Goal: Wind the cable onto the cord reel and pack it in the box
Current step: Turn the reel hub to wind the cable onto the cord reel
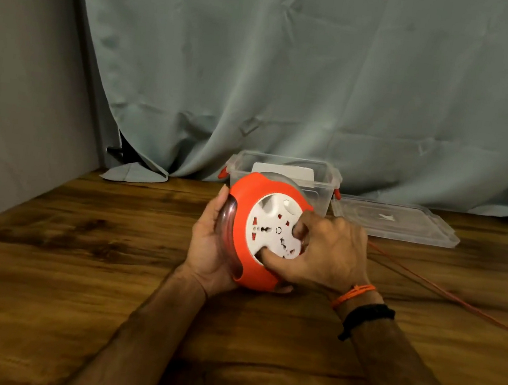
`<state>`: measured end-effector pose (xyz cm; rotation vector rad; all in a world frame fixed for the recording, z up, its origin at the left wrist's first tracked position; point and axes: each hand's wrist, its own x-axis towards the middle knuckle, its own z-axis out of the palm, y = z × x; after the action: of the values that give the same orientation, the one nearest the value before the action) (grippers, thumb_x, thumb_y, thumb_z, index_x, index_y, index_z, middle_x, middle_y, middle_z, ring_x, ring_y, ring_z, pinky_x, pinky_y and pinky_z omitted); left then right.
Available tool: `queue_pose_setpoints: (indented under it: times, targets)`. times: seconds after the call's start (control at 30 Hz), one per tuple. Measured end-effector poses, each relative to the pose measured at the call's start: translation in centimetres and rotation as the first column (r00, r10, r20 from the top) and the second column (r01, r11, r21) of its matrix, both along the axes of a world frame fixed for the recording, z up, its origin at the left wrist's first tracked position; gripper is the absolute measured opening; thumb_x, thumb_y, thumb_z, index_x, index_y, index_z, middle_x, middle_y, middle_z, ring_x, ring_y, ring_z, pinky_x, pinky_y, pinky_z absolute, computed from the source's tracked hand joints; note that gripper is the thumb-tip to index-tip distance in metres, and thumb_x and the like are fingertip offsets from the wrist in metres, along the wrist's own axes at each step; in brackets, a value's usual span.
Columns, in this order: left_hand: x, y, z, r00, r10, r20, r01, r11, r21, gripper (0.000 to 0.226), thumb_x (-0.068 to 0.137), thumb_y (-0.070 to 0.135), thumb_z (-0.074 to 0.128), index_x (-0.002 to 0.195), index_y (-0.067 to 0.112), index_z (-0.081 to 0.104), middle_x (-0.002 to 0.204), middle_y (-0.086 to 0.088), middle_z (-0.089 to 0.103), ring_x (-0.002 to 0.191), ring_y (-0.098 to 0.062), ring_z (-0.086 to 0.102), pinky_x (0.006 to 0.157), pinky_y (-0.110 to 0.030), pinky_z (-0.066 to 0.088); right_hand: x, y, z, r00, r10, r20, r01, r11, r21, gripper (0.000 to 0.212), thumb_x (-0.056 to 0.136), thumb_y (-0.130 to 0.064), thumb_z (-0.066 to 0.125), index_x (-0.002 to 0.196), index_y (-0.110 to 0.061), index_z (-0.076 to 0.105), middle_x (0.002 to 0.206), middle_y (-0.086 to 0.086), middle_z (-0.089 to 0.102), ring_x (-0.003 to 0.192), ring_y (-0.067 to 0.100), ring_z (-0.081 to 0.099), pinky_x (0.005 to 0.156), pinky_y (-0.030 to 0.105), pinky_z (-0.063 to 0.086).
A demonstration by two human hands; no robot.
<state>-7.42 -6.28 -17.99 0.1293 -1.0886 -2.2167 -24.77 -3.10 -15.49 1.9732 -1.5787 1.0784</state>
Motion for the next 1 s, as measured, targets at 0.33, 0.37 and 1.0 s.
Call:
queue_pose_setpoints:
  times: [0.33,0.37,1.0]
  targets:
    - [0.5,0.1,-0.2,1.000,0.003,-0.022,-0.003,0.999,0.032,0.084,0.079,0.078,0.048,0.143,0.023,0.049,0.147,-0.021,0.047,0.137,-0.049,0.035,0.101,-0.082,0.013,0.1,0.2,-0.1,0.977,0.192,0.094,-0.196,0.980,0.031,0.047,0.070,-0.070,0.065,0.059,-0.024,0.062,0.044,-0.016,0.045,0.052,0.008,0.055,0.059,0.030,0.051]
    - [0.6,0.0,-0.2,1.000,0.008,-0.018,-0.007,0.999,0.044,0.084,0.078,0.078,0.048,0.142,0.024,0.049,0.147,-0.020,0.046,0.137,-0.049,0.034,0.101,-0.082,0.013,-0.1,0.2,-0.1,0.966,0.235,0.108,-0.238,0.971,0.012,0.036,0.072,-0.059,0.070,0.063,-0.024,0.063,0.043,-0.018,0.041,0.049,0.005,0.052,0.057,0.030,0.052]
    - [0.9,0.3,-0.2,1.000,0.004,-0.006,-0.004,0.999,0.051,0.083,0.076,0.079,0.051,0.138,0.024,0.054,0.146,-0.020,0.048,0.135,-0.050,0.037,0.101,-0.083,0.012,-1.1,0.1,0.8,0.955,0.274,-0.109,-0.264,0.959,0.104,0.065,0.075,-0.033,0.061,0.138,-0.040,0.046,0.058,-0.008,0.052,0.062,0.023,0.062,0.068,0.038,0.057]
